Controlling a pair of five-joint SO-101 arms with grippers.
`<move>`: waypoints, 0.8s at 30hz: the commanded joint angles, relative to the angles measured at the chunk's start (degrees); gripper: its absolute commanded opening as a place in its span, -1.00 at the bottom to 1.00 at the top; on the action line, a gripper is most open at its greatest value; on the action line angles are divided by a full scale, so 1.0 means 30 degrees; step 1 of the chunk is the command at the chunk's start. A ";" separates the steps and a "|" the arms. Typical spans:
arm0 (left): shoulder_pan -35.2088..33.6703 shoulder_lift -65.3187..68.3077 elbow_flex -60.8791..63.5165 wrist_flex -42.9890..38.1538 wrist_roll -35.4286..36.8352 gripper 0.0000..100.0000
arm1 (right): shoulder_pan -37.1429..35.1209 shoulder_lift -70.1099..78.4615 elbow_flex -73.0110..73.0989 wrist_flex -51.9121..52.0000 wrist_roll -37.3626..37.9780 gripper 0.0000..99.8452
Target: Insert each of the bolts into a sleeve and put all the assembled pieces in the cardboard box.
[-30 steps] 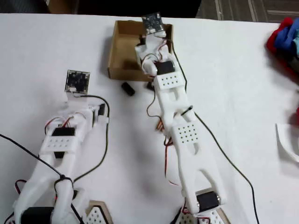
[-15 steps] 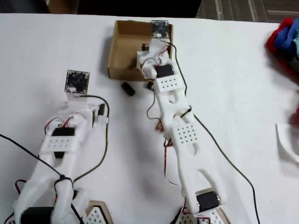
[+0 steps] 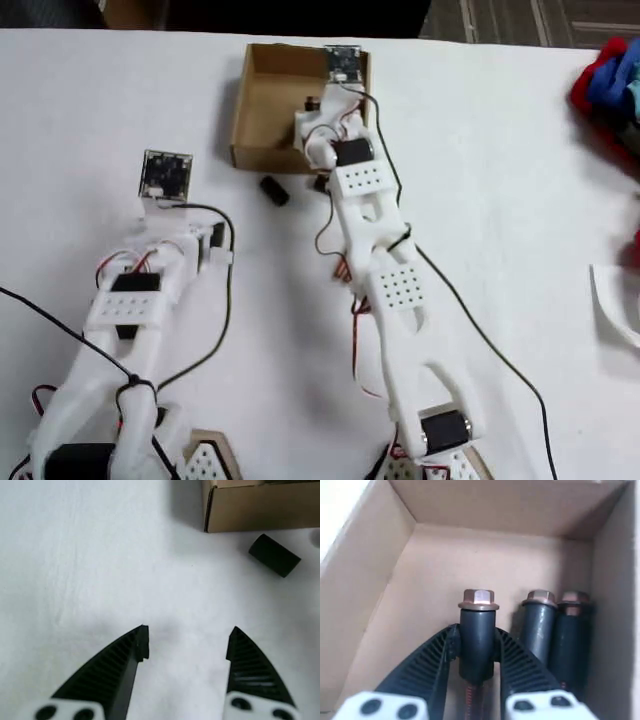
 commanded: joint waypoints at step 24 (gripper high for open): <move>-0.0117 -0.0557 -0.0044 -0.0352 0.0147 -0.48 | 0.0689 -0.5319 -0.2520 0.7399 1.0081 -0.73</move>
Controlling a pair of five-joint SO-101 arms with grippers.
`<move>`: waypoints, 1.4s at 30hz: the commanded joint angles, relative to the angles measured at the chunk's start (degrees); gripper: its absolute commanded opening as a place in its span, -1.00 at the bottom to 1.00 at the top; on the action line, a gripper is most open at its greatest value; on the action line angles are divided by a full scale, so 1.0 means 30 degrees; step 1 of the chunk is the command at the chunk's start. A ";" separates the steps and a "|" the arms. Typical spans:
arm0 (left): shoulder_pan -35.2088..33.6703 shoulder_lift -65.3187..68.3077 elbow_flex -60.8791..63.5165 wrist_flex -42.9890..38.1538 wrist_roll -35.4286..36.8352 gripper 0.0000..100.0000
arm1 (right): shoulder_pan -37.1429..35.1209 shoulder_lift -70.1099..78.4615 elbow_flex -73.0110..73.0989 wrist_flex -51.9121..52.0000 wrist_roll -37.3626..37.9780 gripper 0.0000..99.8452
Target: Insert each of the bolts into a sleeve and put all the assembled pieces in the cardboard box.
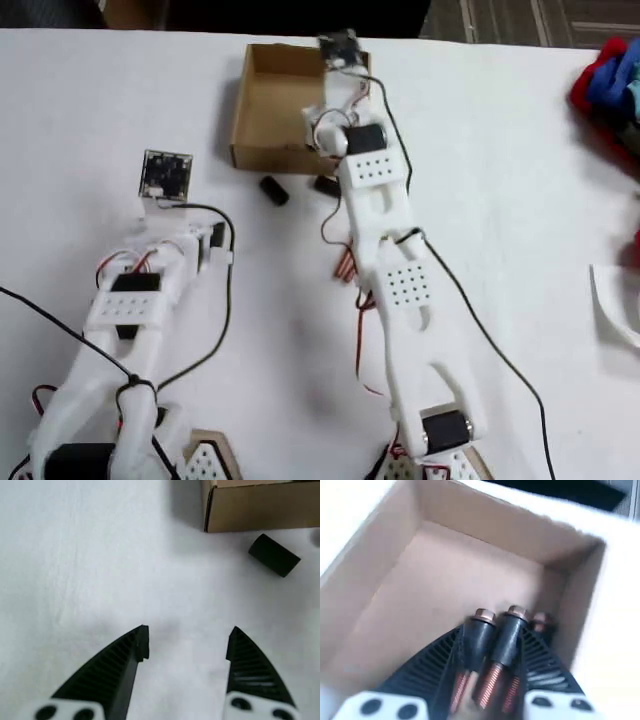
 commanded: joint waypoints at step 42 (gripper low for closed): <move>-0.4747 -0.0586 -0.0103 -0.1143 0.4220 -0.48 | -0.4645 0.0366 0.1612 0.6227 0.4864 -0.73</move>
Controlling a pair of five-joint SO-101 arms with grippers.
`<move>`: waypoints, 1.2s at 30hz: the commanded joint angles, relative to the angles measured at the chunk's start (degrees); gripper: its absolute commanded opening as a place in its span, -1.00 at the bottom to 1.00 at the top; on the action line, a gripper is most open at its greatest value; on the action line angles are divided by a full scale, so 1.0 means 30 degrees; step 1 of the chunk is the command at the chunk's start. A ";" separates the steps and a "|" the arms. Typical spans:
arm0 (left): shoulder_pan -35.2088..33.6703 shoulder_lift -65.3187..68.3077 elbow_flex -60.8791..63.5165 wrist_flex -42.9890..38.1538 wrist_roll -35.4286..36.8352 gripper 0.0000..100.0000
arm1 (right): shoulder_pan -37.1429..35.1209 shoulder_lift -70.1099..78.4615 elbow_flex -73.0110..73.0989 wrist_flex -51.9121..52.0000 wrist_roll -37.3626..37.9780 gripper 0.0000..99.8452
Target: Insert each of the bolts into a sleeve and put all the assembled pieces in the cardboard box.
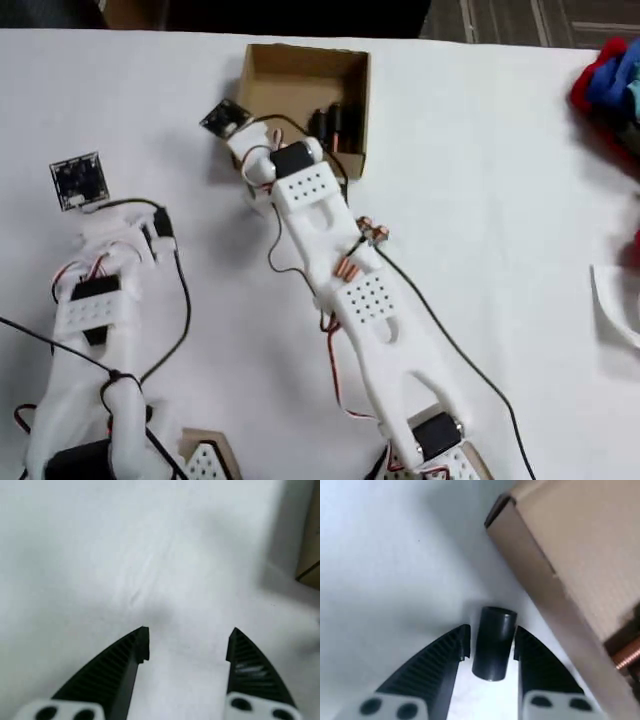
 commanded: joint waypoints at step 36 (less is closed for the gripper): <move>-0.0205 -0.0645 -0.0103 -0.0381 0.0176 -0.48 | -0.0571 -0.7165 1.0842 0.4527 -0.2784 -0.67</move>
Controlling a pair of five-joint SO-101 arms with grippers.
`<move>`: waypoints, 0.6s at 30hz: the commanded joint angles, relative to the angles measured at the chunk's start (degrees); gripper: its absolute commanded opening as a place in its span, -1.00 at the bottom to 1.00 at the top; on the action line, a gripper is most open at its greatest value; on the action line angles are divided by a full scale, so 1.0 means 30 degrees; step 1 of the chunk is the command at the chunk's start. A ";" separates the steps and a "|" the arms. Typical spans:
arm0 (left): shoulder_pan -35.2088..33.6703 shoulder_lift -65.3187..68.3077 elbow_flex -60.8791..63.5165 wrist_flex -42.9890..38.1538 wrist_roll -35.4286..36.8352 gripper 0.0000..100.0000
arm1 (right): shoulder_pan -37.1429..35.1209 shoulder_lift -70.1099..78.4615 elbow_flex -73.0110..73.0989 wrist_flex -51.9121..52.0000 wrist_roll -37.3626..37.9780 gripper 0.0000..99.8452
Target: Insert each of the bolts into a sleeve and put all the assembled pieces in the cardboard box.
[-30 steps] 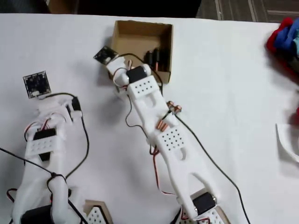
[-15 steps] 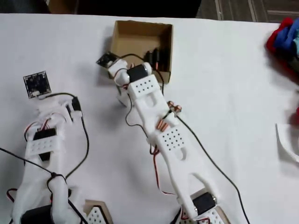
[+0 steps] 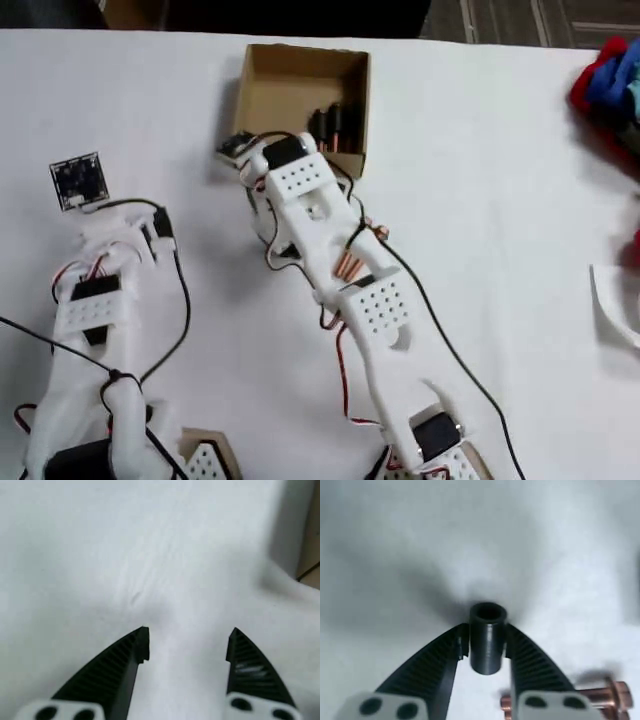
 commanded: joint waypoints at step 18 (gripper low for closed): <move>-0.0147 -0.0615 -0.0161 -0.0352 0.0147 -0.48 | 0.2037 -0.5524 0.1084 0.0542 -0.0205 -0.96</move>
